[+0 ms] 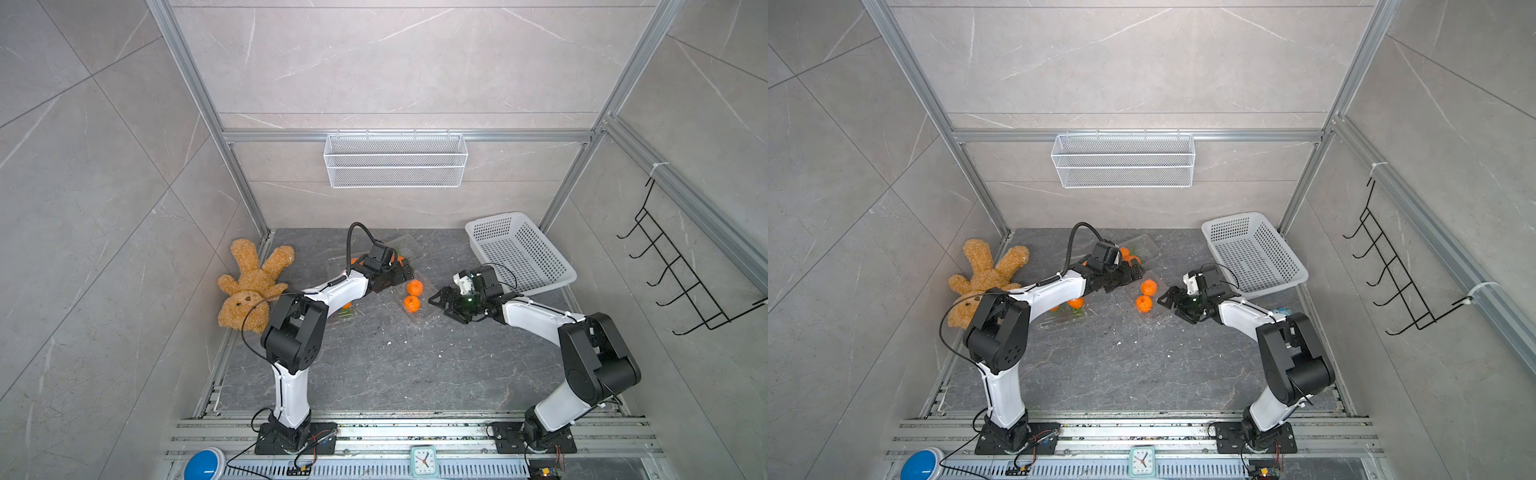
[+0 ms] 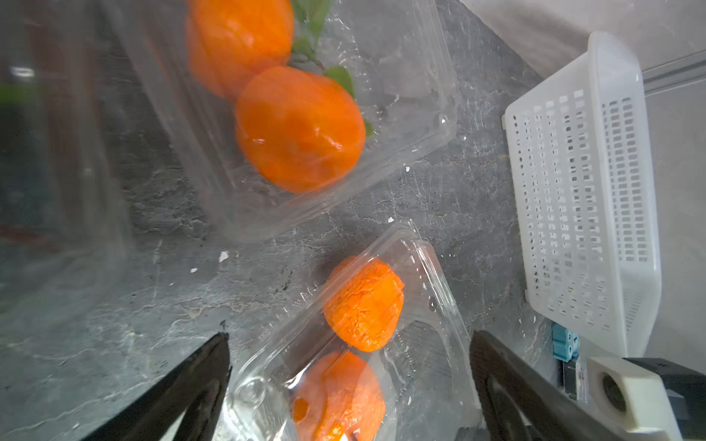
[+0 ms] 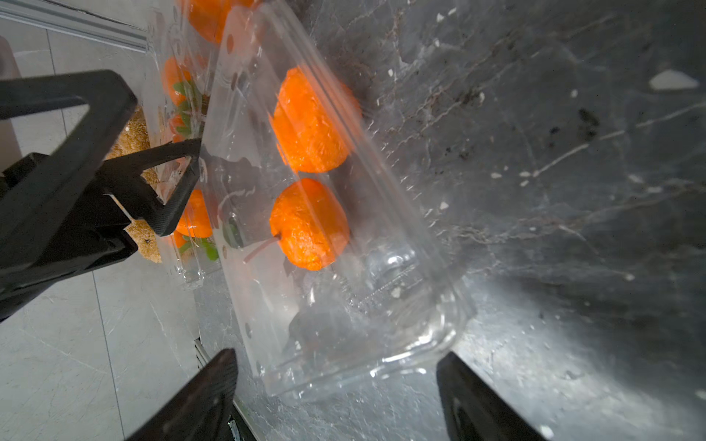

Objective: Take oranges out of containers
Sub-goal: Adjust the packing box at the center of the board.

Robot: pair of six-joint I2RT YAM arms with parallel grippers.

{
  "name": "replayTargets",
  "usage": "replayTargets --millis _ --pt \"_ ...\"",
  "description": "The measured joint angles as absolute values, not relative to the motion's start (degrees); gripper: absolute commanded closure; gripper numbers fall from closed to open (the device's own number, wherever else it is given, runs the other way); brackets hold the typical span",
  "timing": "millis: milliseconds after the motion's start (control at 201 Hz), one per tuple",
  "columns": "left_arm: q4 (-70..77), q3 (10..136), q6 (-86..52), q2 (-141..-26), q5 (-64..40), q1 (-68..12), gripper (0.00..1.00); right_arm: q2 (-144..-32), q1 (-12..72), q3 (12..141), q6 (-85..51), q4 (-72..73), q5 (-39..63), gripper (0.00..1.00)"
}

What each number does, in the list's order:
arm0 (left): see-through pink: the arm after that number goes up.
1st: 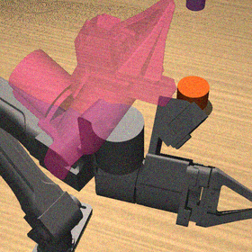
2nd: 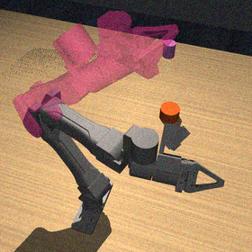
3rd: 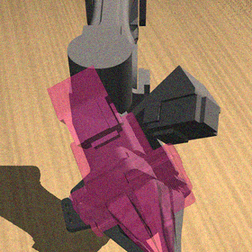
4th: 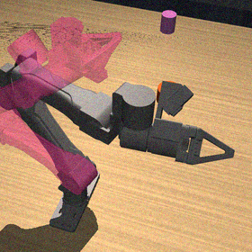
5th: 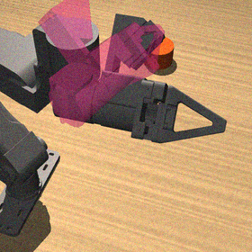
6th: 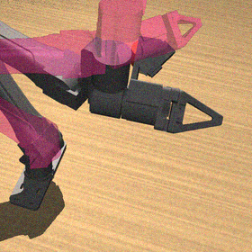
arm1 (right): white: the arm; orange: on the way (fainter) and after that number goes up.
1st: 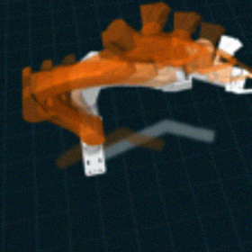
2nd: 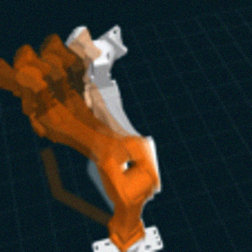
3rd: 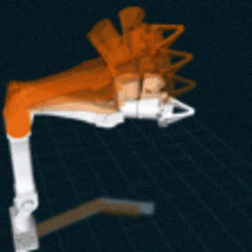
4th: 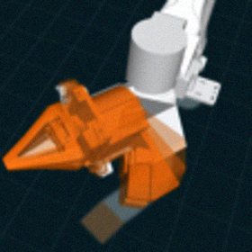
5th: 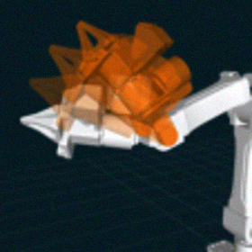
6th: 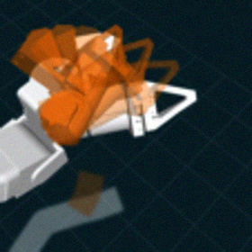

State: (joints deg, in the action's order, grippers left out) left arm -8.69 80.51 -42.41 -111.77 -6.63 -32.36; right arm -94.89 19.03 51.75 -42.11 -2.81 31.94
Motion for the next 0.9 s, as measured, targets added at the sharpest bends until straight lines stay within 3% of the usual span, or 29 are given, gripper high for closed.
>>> replayTargets --millis 244,484,897 --pt "-8.3 81.4 -40.9 -112.9 -6.5 -34.1 0.01 -98.2 19.3 55.3 -39.2 -6.6 29.3 0.27" --pt "-2.5 73.5 -43.4 -109.0 -4.7 -36.2 0.01 -99.7 19.2 61.9 -32.9 -13.9 24.5 0.26" --pt "4.7 56.1 -55.9 -97.8 -3.0 -47.0 0.00 -105.1 19.1 73.0 -23.5 -22.8 20.3 0.03"
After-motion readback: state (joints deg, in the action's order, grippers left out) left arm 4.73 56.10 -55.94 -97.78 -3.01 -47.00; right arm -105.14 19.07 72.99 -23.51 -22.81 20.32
